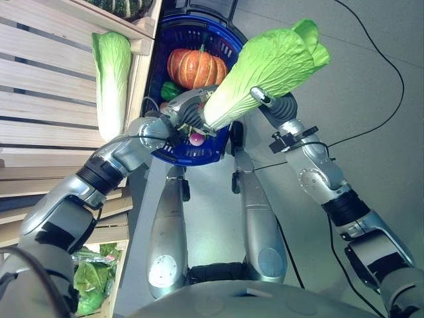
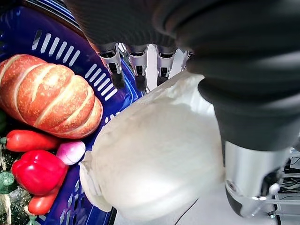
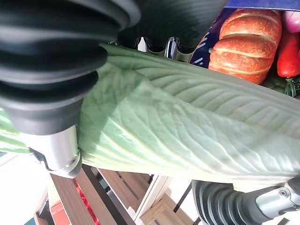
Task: Pick up fruits and vegetables into the basket
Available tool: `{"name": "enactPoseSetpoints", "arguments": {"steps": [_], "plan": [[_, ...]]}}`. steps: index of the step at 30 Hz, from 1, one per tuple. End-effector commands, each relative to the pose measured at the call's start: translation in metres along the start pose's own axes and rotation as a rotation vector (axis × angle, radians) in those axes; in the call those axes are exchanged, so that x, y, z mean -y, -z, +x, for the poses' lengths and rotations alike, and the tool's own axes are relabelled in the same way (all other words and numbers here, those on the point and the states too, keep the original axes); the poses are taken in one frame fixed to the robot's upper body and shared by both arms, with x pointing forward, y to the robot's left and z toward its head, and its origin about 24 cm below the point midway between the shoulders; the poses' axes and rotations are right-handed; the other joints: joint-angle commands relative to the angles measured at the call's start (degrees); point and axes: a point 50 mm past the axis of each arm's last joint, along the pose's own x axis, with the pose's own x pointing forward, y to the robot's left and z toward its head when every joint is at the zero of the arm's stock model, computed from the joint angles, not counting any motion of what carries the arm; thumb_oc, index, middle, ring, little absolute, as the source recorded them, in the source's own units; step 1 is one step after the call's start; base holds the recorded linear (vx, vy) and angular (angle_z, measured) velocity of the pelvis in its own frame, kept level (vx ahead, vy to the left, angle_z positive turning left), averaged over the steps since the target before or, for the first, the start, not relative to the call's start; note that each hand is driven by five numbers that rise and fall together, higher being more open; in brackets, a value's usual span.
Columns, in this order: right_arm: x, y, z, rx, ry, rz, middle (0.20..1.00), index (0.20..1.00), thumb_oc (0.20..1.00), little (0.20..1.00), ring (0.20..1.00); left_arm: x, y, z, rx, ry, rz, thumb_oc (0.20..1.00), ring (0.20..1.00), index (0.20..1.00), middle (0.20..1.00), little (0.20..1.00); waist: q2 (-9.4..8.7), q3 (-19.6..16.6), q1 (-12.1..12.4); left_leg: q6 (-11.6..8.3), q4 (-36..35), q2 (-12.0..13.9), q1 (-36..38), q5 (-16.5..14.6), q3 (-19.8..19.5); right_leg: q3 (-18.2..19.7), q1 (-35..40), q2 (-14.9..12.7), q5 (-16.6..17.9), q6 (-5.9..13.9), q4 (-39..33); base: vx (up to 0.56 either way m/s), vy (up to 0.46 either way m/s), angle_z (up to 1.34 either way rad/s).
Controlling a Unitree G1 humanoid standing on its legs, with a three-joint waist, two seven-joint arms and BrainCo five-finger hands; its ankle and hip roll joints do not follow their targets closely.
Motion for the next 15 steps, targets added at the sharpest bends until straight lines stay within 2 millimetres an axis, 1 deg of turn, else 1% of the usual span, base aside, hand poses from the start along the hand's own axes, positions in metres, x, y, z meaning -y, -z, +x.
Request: {"name": "enactPoseSetpoints", "arguments": {"steps": [1,2,5,7,9,10,15], "plan": [[-0.03,-0.037,0.008,0.222,-0.155,0.023,0.2,0.2,0.2,0.2,0.2,0.003,-0.01,-0.007,0.084,-0.146,-0.159,1.0,1.0,1.0,1.0,1.0,1.9,-1.6,0.1,1.35,-9.1,-1.6,1.7,4.2,1.0,-5.0,4.7,4.3,-8.8,2.05,4.6,0.0,0.0,0.0],[-0.03,-0.036,0.008,0.222,-0.153,0.023,0.2,0.2,0.2,0.2,0.2,0.003,-0.009,-0.007,0.081,-0.174,-0.186,1.0,1.0,1.0,1.0,1.0,1.87,-1.6,0.1,1.38,-9.1,-1.7,1.8,4.2,1.0,-5.0,4.8,4.3,-8.9,2.03,4.6,0.0,0.0,0.0],[-0.03,-0.032,0.007,0.226,-0.143,0.025,0.2,0.2,0.2,0.2,0.2,-0.001,0.0,-0.012,0.068,-0.342,-0.332,1.0,1.0,1.0,1.0,1.0,1.75,-1.6,0.4,1.45,-8.9,-1.9,1.7,4.1,0.7,-4.9,4.6,4.4,-9.0,2.04,4.9,0.0,0.0,0.0],[-0.03,-0.031,0.007,0.225,-0.138,0.024,0.2,0.2,0.2,0.2,0.2,-0.003,0.003,-0.015,0.064,-0.396,-0.379,1.0,1.0,1.0,1.0,1.0,1.74,-1.6,0.5,1.48,-8.9,-1.9,1.8,4.0,0.6,-4.9,4.6,4.5,-9.1,2.02,5.0,0.0,0.0,0.0],[-0.029,-0.03,0.007,0.224,-0.131,0.022,0.2,0.2,0.2,0.2,0.2,-0.006,0.008,-0.019,0.058,-0.466,-0.459,1.0,1.0,1.0,1.0,1.0,1.71,-1.6,0.7,1.46,-8.8,-2.0,1.8,4.1,0.4,-4.9,4.6,4.5,-9.1,1.97,5.1,0.0,0.0,0.0],[-0.029,-0.029,0.007,0.221,-0.122,0.021,0.2,0.2,0.2,0.2,0.2,-0.008,0.012,-0.022,0.062,-0.51,-0.529,1.0,1.0,1.0,1.0,1.0,1.72,-1.6,0.8,1.47,-8.6,-2.1,2.1,3.8,0.2,-4.9,4.9,4.5,-9.5,1.91,5.4,0.0,0.0,0.0],[-0.028,-0.03,0.007,0.22,-0.094,-0.005,0.2,0.2,0.2,0.2,0.2,-0.018,0.018,-0.029,0.069,-0.616,-0.635,1.0,1.0,1.0,1.0,1.0,1.89,-1.6,1.0,1.42,-8.3,-2.3,1.7,4.1,-0.1,-5.0,4.7,4.6,-9.5,1.64,5.7,0.0,0.0,0.0]]}}
